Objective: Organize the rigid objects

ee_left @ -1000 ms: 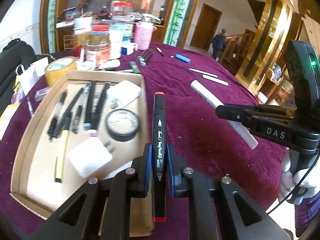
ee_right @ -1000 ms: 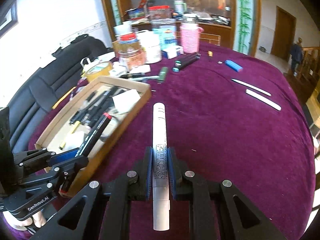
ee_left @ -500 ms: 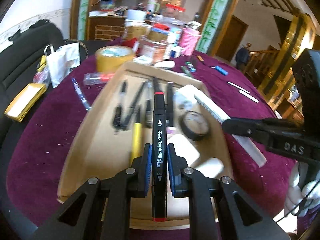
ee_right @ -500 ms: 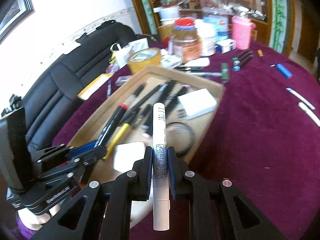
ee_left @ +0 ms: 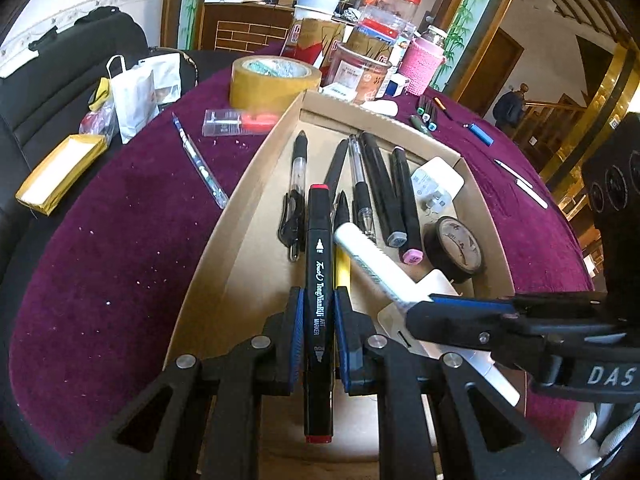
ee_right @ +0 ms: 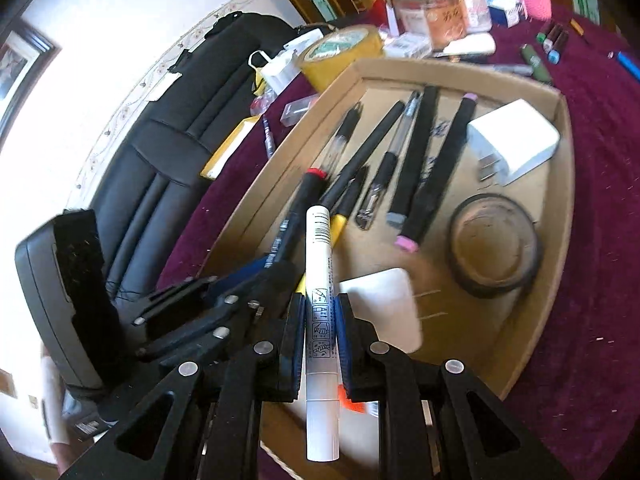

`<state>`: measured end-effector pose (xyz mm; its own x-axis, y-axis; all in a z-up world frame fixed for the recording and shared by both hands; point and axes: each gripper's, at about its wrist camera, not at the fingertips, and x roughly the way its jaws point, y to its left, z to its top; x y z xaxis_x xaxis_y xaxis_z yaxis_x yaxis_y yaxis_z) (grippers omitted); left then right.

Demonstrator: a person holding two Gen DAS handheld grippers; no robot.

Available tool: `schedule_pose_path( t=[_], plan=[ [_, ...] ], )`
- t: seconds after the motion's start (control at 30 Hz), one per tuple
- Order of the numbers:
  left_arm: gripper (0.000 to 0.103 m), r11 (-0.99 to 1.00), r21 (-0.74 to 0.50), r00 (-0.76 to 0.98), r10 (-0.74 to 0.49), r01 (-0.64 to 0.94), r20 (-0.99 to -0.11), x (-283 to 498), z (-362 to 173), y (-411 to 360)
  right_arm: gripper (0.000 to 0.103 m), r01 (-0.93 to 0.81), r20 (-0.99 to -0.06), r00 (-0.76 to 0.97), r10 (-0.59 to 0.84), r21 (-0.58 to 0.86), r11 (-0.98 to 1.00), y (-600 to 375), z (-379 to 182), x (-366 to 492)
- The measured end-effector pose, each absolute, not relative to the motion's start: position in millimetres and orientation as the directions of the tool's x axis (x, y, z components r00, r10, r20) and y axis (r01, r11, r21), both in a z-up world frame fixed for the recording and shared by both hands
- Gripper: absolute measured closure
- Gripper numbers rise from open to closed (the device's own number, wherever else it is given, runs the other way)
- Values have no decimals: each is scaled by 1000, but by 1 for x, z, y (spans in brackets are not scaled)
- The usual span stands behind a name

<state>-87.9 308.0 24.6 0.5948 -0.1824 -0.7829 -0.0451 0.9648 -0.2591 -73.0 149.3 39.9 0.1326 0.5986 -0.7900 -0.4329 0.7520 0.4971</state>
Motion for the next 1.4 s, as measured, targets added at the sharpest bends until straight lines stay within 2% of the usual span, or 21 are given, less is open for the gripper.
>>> schedule_pose_path(
  t=[0.27, 0.47, 0.53, 0.67, 0.77, 0.93, 0.97, 1.0, 1.03, 1.07, 1.1, 1.17, 1.23, 1.3, 1.4],
  plan=[
    [88, 965, -257, 599, -175, -52, -781, -88, 25, 311, 86, -361, -761, 64, 646, 586, 726, 160, 24, -67],
    [73, 960, -277, 610, -191, -49, -769, -91, 29, 311, 86, -407, -829, 189, 527, 422, 810, 164, 34, -71],
    [70, 959, -279, 618, -190, -50, -763, -93, 31, 311, 86, -390, -827, 192, 528, 429, 815, 159, 34, -68],
    [54, 953, -298, 659, -196, -45, -726, -103, 43, 310, 83, -391, -805, 208, 556, 452, 801, 146, 41, -68],
    [51, 958, -285, 710, -174, -39, -682, -113, 57, 307, 66, -420, -782, 270, 563, 431, 799, 136, 56, -74],
    [27, 987, -123, 860, 28, -106, -510, -149, 101, 283, 32, -470, -718, 457, 526, 307, 827, 115, 87, -97],
    [16, 987, -90, 890, 78, -132, -449, -161, 113, 275, 28, -474, -692, 514, 506, 263, 841, 110, 94, -105],
    [2, 987, -71, 923, 109, -145, -370, -176, 125, 265, 18, -473, -663, 569, 486, 220, 853, 105, 100, -113],
    [0, 988, -68, 946, 112, -138, -304, -188, 133, 258, 8, -468, -626, 626, 465, 175, 866, 100, 107, -121],
    [0, 992, -69, 976, 87, -103, -199, -207, 143, 247, 3, -455, -584, 684, 437, 128, 881, 94, 111, -130],
    [0, 995, -66, 989, 59, -68, -135, -218, 147, 239, 0, -433, -540, 737, 405, 83, 898, 89, 115, -137],
    [0, 998, -58, 995, 23, -28, -94, -224, 150, 229, 0, -401, -490, 793, 362, 29, 916, 82, 115, -144],
    [0, 998, -58, 980, -49, 38, -195, -209, 148, 217, 0, -396, -517, 783, 345, 14, 918, 78, 110, -140],
    [0, 997, -76, 950, -54, 33, -308, -190, 139, 210, 0, -380, -552, 766, 331, 26, 925, 70, 103, -135],
    [0, 992, -116, 927, -7, -40, -376, -176, 129, 211, 0, -329, -587, 754, 294, 49, 943, 50, 93, -130]
  ],
)
